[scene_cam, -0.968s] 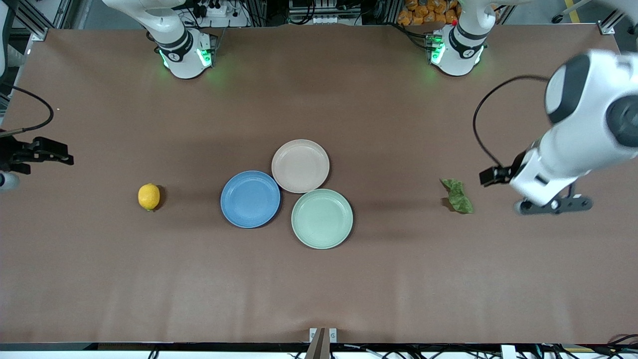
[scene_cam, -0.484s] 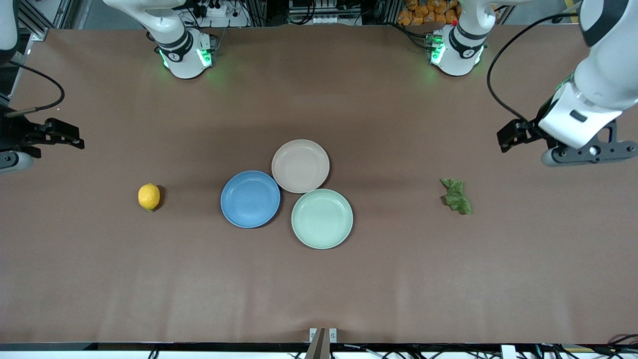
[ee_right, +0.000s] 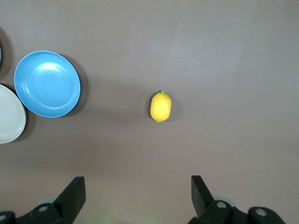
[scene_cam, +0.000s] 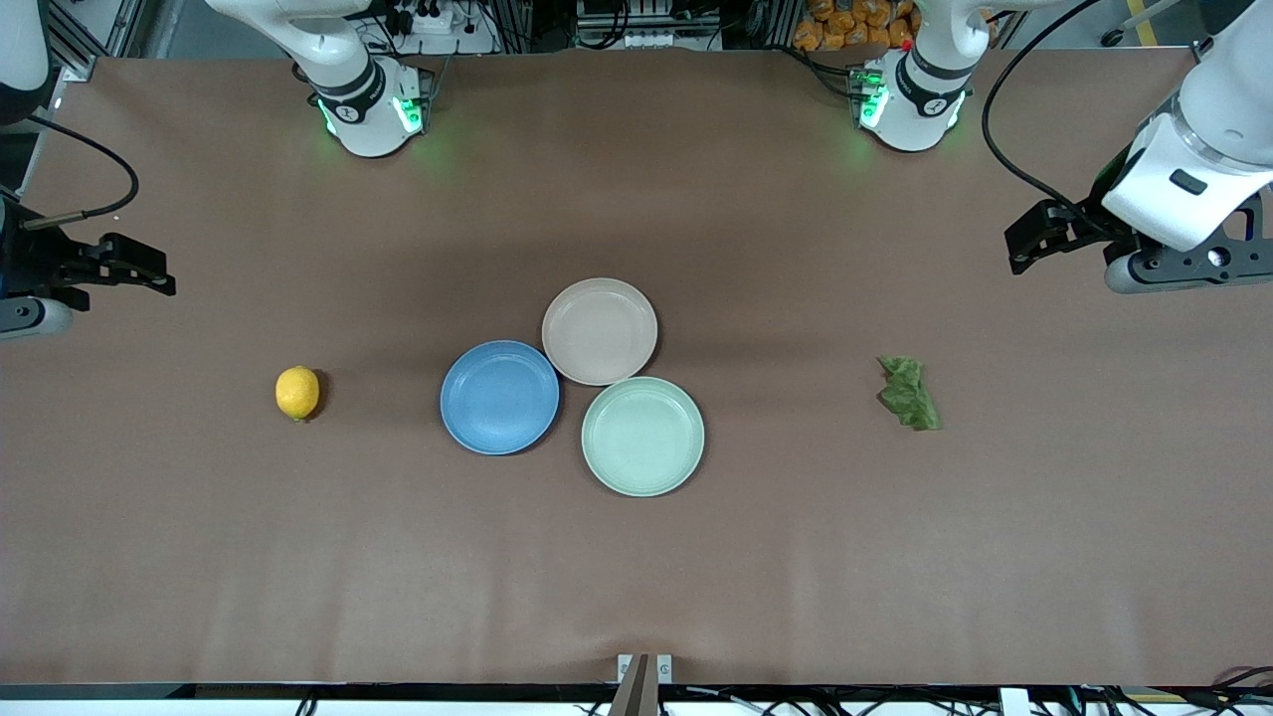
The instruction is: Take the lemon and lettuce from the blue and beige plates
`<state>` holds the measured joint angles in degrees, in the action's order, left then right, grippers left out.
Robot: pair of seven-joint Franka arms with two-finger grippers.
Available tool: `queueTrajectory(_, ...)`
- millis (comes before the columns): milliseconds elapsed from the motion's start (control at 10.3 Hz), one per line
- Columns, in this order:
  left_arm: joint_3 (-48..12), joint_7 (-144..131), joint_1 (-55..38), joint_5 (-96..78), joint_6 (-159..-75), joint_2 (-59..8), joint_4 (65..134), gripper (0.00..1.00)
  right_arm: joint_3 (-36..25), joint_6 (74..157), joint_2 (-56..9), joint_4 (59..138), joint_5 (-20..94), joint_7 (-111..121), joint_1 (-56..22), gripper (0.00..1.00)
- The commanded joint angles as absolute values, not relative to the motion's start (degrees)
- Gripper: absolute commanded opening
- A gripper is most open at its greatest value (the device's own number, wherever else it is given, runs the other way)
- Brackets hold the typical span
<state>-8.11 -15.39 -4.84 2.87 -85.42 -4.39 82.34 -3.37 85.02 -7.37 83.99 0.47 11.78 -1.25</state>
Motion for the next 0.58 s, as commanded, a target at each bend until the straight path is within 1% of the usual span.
queueTrajectory(0, -7.65, -14.5, -3.44, 0.45, -84.2, -1.94, 83.06, 1.0, -2.02, 85.87, -6.15, 85.25, -0.79, 9.85, -0.44, 1.0)
queueTrajectory(194, -7.3, -11.01, -1.59, -0.79, -84.29, 0.43, 83.75, 1.0, -1.85, 85.7, -6.24, 84.91, -2.27, 8.35, -0.7, 1.0)
queueTrajectory(484, -7.29, -10.81, -1.06, -0.44, -84.55, 1.14, 86.48, 1.0, -2.02, 85.08, -6.24, 83.07, -2.55, 8.09, -0.44, 1.0)
